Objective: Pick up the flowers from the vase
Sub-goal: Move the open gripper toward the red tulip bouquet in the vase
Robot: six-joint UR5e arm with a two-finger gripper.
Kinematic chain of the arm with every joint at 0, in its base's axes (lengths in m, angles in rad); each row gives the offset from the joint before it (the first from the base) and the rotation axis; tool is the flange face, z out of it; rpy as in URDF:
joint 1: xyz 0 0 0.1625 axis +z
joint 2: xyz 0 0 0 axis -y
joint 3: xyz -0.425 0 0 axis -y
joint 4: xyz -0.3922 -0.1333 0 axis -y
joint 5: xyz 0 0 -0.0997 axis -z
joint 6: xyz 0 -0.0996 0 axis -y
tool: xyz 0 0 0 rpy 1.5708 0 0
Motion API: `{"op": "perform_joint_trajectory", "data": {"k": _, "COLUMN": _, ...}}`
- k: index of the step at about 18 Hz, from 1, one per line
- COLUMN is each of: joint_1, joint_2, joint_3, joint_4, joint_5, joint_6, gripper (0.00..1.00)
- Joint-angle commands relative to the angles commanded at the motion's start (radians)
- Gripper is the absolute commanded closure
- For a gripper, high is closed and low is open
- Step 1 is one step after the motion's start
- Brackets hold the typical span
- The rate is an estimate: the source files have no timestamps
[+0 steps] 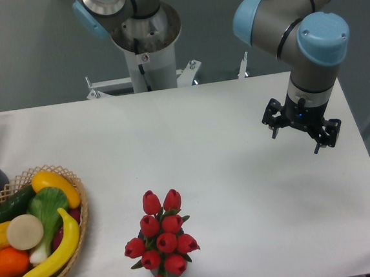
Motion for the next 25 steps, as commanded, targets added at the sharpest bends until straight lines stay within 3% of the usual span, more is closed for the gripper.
{"op": "perform_joint_trajectory", "data": {"k": 5, "joint_1": 0.0, "joint_2": 0.002, "joint_3": -0.011, "joint_4": 0.003, "joint_5": -0.02, "joint_6": -0.012, "gripper": 0.0}}
{"op": "perform_joint_trajectory", "data": {"k": 10, "joint_1": 0.028, "joint_2": 0.012, "joint_3": -0.043, "joint_4": 0.015, "joint_5": -0.15, "joint_6": -0.044, "gripper": 0.0}}
{"op": "perform_joint_trajectory", "data": {"k": 12, "joint_1": 0.032, "joint_2": 0.04, "joint_3": -0.098, "joint_4": 0.084, "joint_5": -0.178, "joint_6": -0.046, "gripper": 0.0}}
{"op": "perform_joint_trajectory", "data": {"k": 16, "joint_1": 0.028, "joint_2": 0.09, "joint_3": -0.25, "joint_4": 0.316, "joint_5": -0.31, "joint_6": -0.083, "gripper": 0.0}}
{"op": "perform_joint_trajectory", "data": {"k": 22, "joint_1": -0.014, "joint_2": 0.081, "joint_3": -0.258, "joint_4": 0.391, "joint_5": -0.575, "joint_6": -0.182, "gripper": 0.0}}
{"op": "perform_joint_trajectory", "data": {"k": 25, "joint_1": -0.032, "joint_2": 0.068, "joint_3": -0.261, "joint_4": 0.402, "joint_5": -0.702, "joint_6": -0.192, "gripper": 0.0}}
